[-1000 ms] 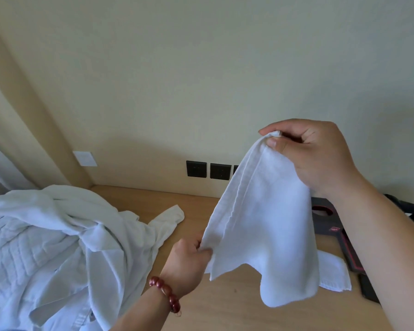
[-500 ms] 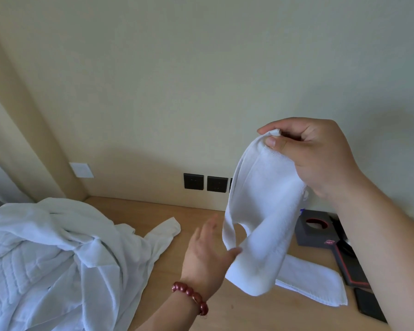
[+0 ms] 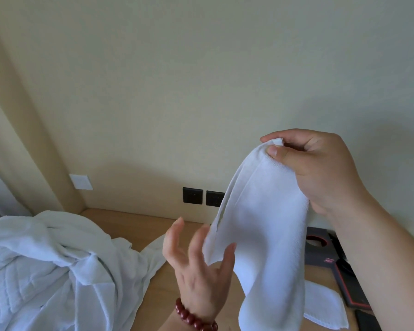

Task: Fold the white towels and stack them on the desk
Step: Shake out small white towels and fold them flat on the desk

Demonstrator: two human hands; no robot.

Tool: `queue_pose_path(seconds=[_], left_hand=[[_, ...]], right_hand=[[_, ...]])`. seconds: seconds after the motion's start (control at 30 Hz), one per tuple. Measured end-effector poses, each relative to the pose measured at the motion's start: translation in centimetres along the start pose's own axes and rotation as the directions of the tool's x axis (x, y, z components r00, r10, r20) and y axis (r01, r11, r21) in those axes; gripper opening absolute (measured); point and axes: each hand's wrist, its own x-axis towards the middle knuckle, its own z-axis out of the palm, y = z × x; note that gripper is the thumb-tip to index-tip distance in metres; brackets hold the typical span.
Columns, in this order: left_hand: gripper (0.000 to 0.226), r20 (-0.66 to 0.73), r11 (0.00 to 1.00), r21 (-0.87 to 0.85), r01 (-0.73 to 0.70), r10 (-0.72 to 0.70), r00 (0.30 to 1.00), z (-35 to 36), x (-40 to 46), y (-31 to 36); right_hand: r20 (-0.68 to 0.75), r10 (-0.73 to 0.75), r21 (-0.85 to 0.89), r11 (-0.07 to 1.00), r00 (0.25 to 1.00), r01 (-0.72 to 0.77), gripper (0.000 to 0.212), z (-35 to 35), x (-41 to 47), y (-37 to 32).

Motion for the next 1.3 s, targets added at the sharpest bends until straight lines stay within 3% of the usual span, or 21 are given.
queue_pose_path(seconds=[0.1,0.2,0.33,0.47,0.6,0.77,0.93,1.03,1.13,1.3], left_hand=[[0.033,0.114,0.993,0.119,0.019,-0.033,0.993,0.3,-0.4,-0.4],[0.045,0.201,0.97,0.222,0.1,-0.146,0.969,0.7,-0.5,-1.3],[0.055,0.158,0.968,0.204,0.146,-0.18,0.971,1.3,0.2,-1.9],[0.065,0.24,0.962,0.247,0.114,-0.175,0.955,2.3,1.0,-2.1],[0.036,0.247,0.979,0.202,0.034,-0.084,0.965,3.4,1.1,-2.5],[0.046,0.343,0.982,0.159,0.101,-0.151,0.927,4.4,1.0,-3.0],[0.026,0.467,0.995,0.068,0.069,-0.093,0.879,4.4,0.5,-3.3],[0.04,0.52,0.993,0.105,0.055,-0.101,0.848,3.9,0.4,-3.5],[0.033,0.56,0.992,0.11,0.056,-0.109,0.822,3.3,-0.1,-4.0],[0.059,0.652,0.997,0.073,-0.025,-0.029,0.758,2.3,-1.1,-4.6]], right_hand=[[-0.004,-0.017,0.018,1.0,1.0,0.017,0.031,-0.2,-0.1,-0.4],[0.014,-0.033,0.022,0.999,0.999,0.033,0.032,-0.3,-0.4,-0.6],[0.028,-0.023,0.021,1.0,0.999,0.023,0.031,-0.4,-0.6,-0.6],[0.048,-0.026,0.031,0.999,0.999,0.024,0.025,-0.5,-0.7,-0.5],[0.039,-0.026,0.023,0.999,0.999,0.025,0.027,-0.7,-0.6,-0.4],[0.027,-0.031,0.01,0.999,0.999,0.031,0.024,-1.5,-0.6,-0.5],[0.013,-0.016,-0.015,1.0,1.0,0.016,0.027,-2.5,-0.5,0.0],[-0.003,0.011,-0.018,1.0,1.0,-0.011,0.027,-3.0,-0.6,0.4],[-0.015,0.05,-0.017,0.999,0.999,-0.051,0.023,-3.5,-0.5,0.9],[-0.028,0.08,-0.057,0.995,0.996,-0.081,0.021,-4.4,0.0,1.9]])
